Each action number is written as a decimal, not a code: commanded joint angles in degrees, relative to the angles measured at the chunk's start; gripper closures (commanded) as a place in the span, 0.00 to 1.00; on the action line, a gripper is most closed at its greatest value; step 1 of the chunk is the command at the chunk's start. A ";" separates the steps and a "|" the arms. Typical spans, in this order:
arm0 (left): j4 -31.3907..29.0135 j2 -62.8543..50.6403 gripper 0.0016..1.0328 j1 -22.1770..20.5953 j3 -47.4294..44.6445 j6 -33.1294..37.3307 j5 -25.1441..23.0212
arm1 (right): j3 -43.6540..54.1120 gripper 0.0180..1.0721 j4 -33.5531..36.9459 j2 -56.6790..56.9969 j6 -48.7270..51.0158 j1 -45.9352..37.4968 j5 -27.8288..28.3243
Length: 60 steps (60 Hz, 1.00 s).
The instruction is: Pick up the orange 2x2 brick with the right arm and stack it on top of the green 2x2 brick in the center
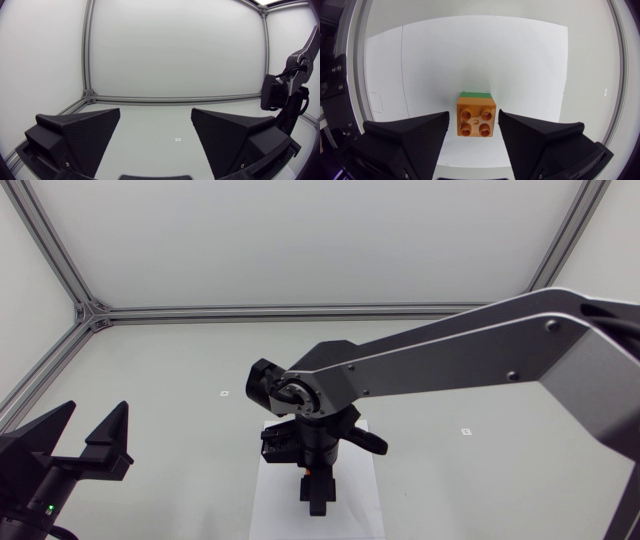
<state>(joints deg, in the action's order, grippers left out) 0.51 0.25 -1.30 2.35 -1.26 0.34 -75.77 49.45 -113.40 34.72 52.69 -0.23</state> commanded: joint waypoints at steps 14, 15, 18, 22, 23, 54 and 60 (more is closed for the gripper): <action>-0.87 0.45 0.04 0.16 -2.35 0.73 -0.25 | 0.88 0.05 0.91 0.82 -0.79 -0.92 0.23; -0.87 0.45 0.04 0.16 -2.35 0.73 -0.25 | 1.06 0.05 1.00 1.26 -0.79 -0.92 0.23; -0.87 0.45 0.04 0.16 -2.35 0.73 -0.25 | 1.32 0.05 1.35 2.22 -0.88 -0.92 0.23; -0.87 0.45 0.04 0.16 -2.35 0.73 -0.25 | 2.03 0.05 2.05 4.07 -0.97 -0.92 0.23; -0.78 0.45 0.04 0.16 -2.35 0.73 -0.25 | 2.29 0.05 2.23 4.77 -0.97 -1.01 0.23; -0.87 0.45 0.04 0.16 -2.35 0.73 -0.25 | 14.16 0.05 3.81 34.74 -6.95 -5.66 -2.14; -0.87 0.45 0.04 0.16 -2.35 0.73 -0.25 | 15.83 0.05 4.87 41.69 -8.44 -7.95 -1.97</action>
<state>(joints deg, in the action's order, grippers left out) 0.49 0.25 -1.30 2.35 -1.28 0.32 -62.19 52.80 -75.79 28.18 45.91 -1.80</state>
